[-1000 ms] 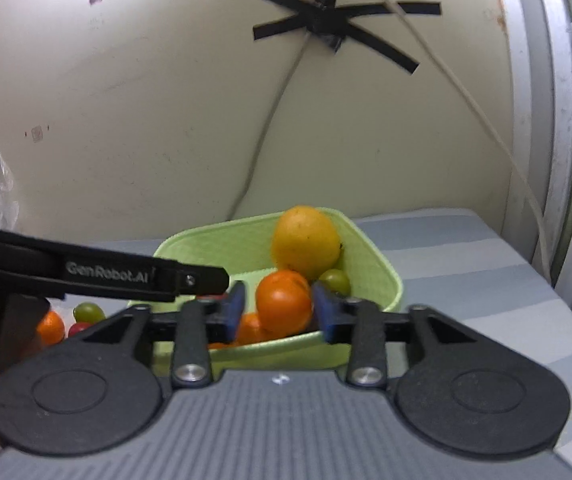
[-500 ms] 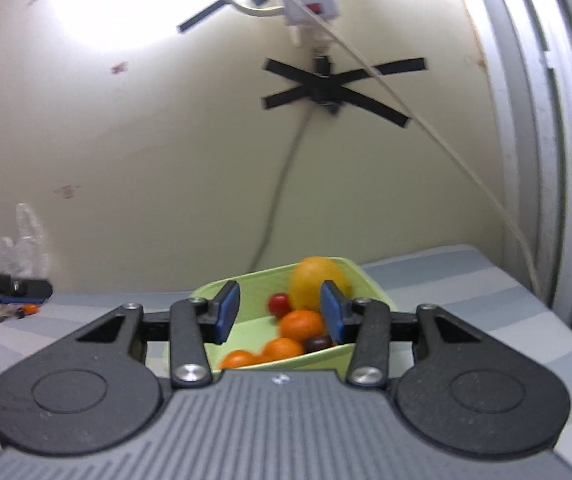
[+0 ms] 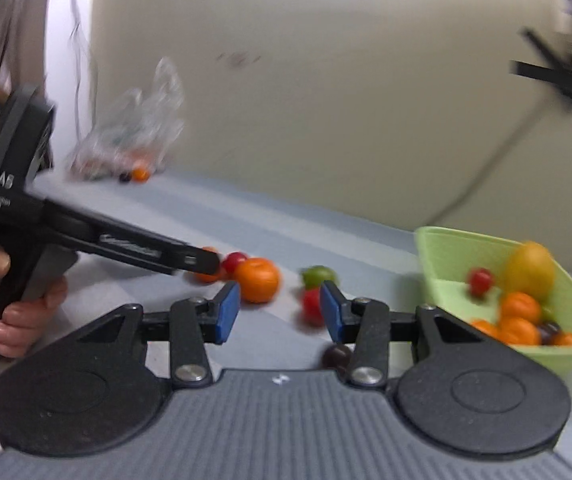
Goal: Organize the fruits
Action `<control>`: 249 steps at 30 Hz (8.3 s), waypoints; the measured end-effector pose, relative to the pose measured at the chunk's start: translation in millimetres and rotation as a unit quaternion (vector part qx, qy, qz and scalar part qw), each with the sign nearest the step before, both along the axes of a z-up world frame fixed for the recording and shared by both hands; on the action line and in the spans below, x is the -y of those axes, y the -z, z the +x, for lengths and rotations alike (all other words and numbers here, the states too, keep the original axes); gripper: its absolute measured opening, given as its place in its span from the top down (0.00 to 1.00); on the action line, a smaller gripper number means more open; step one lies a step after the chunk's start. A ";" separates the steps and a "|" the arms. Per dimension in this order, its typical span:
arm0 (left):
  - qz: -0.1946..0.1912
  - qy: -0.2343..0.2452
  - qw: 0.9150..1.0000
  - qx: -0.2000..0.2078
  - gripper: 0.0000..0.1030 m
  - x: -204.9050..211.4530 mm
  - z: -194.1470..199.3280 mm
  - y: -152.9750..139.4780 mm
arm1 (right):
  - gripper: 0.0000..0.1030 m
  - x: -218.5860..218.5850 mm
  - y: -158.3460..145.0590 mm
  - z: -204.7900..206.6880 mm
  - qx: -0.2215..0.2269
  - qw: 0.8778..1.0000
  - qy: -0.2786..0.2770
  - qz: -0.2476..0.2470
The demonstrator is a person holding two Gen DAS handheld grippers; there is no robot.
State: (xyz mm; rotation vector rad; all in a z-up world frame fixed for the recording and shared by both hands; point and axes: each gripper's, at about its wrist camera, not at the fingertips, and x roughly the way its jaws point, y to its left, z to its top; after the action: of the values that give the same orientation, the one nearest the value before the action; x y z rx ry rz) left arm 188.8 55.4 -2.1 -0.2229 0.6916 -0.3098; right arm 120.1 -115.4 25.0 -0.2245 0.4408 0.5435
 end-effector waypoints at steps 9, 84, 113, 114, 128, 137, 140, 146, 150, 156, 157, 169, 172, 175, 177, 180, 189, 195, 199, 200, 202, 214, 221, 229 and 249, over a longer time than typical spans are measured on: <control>-0.061 0.004 0.998 -0.014 0.71 -19.7 4.3 7.5 | 0.62 -45.7 20.9 40.1 -0.024 0.998 0.003 -0.059; 0.016 0.131 0.988 0.086 0.71 107.9 -82.3 -59.3 | 0.62 123.0 -7.2 -69.3 0.021 0.986 0.136 0.094; -0.012 0.008 0.997 0.079 0.64 58.7 -12.1 -62.8 | 0.47 152.9 -2.0 4.2 0.060 0.969 0.212 0.117; -0.004 -0.004 0.997 0.075 0.64 49.9 -18.8 -59.5 | 0.47 152.5 -2.9 2.0 0.065 0.968 0.209 0.120; 0.051 -0.015 0.998 0.032 0.56 19.6 -10.5 -12.5 | 0.51 76.2 8.2 -19.3 0.006 0.996 0.074 0.058; 0.060 -0.002 0.998 0.011 0.57 27.3 14.7 -1.1 | 0.51 48.0 22.5 11.9 -0.052 0.996 0.070 0.017; 0.070 0.004 0.997 0.007 0.68 32.7 17.3 0.8 | 0.51 43.3 26.6 13.8 -0.069 0.995 0.070 0.003; 0.076 0.002 0.997 0.012 0.75 38.1 2.7 -1.5 | 0.74 36.6 27.4 6.5 -0.060 0.995 0.073 -0.014; 0.050 0.028 0.998 0.008 0.75 42.8 -38.9 -1.2 | 0.74 43.3 22.7 -15.5 -0.068 0.996 0.062 0.006; 0.037 0.077 0.996 0.023 0.75 54.6 -117.9 -2.7 | 0.74 56.6 20.1 -80.0 -0.056 0.996 0.056 0.041; 0.037 0.083 0.996 0.026 0.75 58.2 -127.1 -3.1 | 0.74 58.1 21.6 -92.0 -0.053 0.996 0.057 0.043; 0.066 0.105 0.991 0.054 0.74 83.9 -174.2 1.4 | 0.72 53.5 34.4 -139.0 -0.039 0.998 0.056 0.015; 0.069 0.104 0.991 0.056 0.74 84.8 -174.9 2.3 | 0.67 51.6 35.3 -141.1 -0.035 0.998 0.058 0.011; 0.072 0.101 0.991 0.059 0.72 84.7 -176.2 2.3 | 0.60 51.1 35.2 -143.6 -0.029 0.997 0.064 0.011; 0.071 0.097 0.991 0.059 0.71 84.4 -176.2 2.5 | 0.60 51.8 35.3 -147.0 -0.024 0.997 0.065 0.011; 0.068 0.095 0.991 0.059 0.70 83.1 -175.6 2.5 | 0.60 53.6 35.3 -146.9 -0.024 0.997 0.069 0.016; 0.072 0.094 0.991 0.060 0.69 84.5 -175.9 2.5 | 0.58 54.3 35.6 -143.6 -0.040 0.997 0.068 0.022; 0.072 0.094 0.991 0.060 0.69 84.6 -175.7 2.6 | 0.58 56.1 35.9 -142.7 -0.045 0.997 0.065 0.026; 0.072 0.094 0.991 0.061 0.69 84.8 -175.6 2.6 | 0.58 57.0 35.8 -142.6 -0.046 0.997 0.064 0.027; 0.072 0.094 0.991 0.061 0.69 84.7 -175.5 2.6 | 0.58 57.0 35.8 -142.6 -0.046 0.997 0.064 0.027; 0.072 0.094 0.991 0.061 0.69 84.5 -175.4 2.6 | 0.58 56.9 35.7 -142.6 -0.046 0.996 0.064 0.027; 0.071 0.093 0.991 0.061 0.65 84.7 -175.6 2.9 | 0.57 56.3 35.9 -143.2 -0.047 0.996 0.065 0.028; 0.071 0.093 0.991 0.061 0.64 84.7 -175.7 2.9 | 0.57 56.6 35.9 -143.1 -0.048 0.996 0.065 0.029; 0.070 0.095 0.991 0.061 0.60 84.2 -175.5 3.1 | 0.54 56.7 36.2 -143.1 -0.048 0.996 0.064 0.030; 0.054 0.095 0.992 0.059 0.56 78.2 -173.4 2.7 | 0.54 57.3 36.0 -143.9 -0.043 0.995 0.080 0.033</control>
State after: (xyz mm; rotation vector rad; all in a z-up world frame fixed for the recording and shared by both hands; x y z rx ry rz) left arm 15.5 -22.8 -4.8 -0.0343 0.6118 -0.4622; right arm -23.9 -172.7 -11.0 -0.1016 0.5193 0.4110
